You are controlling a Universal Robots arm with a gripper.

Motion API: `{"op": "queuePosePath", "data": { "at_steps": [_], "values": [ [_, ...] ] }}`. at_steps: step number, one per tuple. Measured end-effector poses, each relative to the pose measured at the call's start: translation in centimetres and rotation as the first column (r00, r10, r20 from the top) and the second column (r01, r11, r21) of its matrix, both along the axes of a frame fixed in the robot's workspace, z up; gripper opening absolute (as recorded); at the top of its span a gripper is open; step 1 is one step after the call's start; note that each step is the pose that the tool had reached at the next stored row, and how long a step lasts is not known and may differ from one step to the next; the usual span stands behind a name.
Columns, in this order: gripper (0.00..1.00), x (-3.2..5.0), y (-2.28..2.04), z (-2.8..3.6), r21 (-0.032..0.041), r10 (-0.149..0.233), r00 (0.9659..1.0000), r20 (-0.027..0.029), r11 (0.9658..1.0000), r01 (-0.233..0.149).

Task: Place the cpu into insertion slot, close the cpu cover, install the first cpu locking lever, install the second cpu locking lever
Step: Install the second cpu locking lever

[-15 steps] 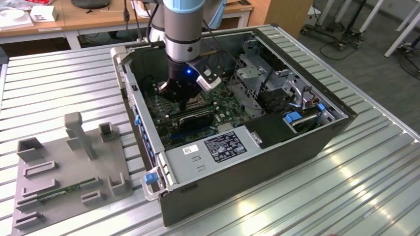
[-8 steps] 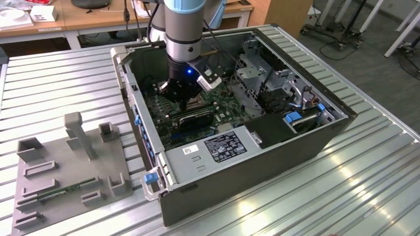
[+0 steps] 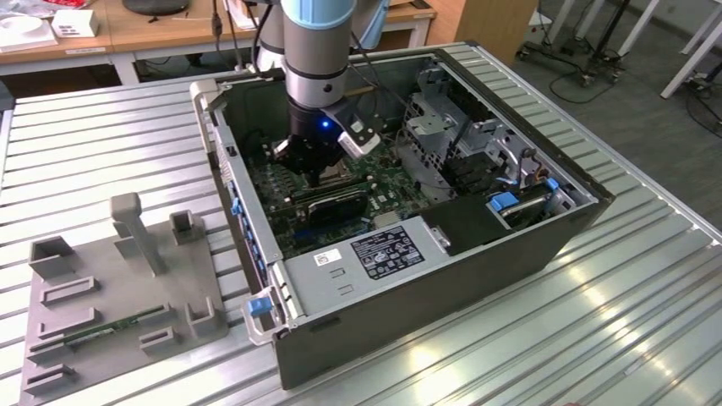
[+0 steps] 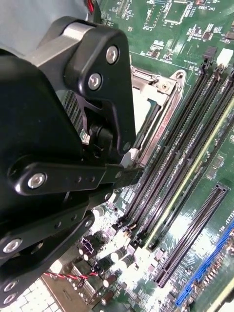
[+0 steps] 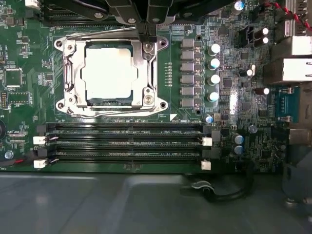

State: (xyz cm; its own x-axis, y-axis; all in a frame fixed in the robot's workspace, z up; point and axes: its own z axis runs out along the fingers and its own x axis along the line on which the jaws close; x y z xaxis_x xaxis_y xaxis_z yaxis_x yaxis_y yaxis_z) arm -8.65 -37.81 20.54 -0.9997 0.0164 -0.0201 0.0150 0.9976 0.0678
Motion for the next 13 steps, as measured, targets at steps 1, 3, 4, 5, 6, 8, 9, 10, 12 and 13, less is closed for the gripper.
{"op": "queuePosePath", "data": {
  "at_steps": [1, 3, 4, 5, 6, 8, 9, 10, 12, 13],
  "values": [
    [0.11, -0.03, 0.00, -0.02, 0.0006, 0.000, 1.0000, 0.0007, 1.0000, 0.000],
    [0.11, -0.11, -0.01, -0.06, 0.0013, 0.000, 1.0000, 0.0019, 1.0000, 0.000],
    [0.11, -0.16, -0.01, -0.09, 0.0017, 0.000, 1.0000, 0.0028, 1.0000, 0.000],
    [0.11, -0.21, -0.02, -0.13, 0.0021, 0.000, 1.0000, 0.0038, 1.0000, 0.000],
    [0.11, -0.27, -0.02, -0.17, 0.0025, 0.000, 1.0000, 0.0048, 1.0000, 0.000],
    [0.11, -0.36, -0.03, -0.25, 0.0034, 0.000, 1.0000, 0.0070, 1.0000, 0.000],
    [0.11, -0.39, -0.04, -0.29, 0.0038, 0.000, 1.0000, 0.0078, 1.0000, 0.000],
    [0.11, -0.40, -0.05, -0.33, 0.0041, 0.000, 1.0000, 0.0087, 1.0000, 0.000],
    [0.11, -0.44, -0.06, -0.42, 0.0051, 0.000, 0.9999, 0.0106, 1.0000, 0.000],
    [0.11, -0.45, -0.07, -0.47, 0.0058, 0.000, 0.9999, 0.0117, 1.0000, 0.000]
  ]
}}
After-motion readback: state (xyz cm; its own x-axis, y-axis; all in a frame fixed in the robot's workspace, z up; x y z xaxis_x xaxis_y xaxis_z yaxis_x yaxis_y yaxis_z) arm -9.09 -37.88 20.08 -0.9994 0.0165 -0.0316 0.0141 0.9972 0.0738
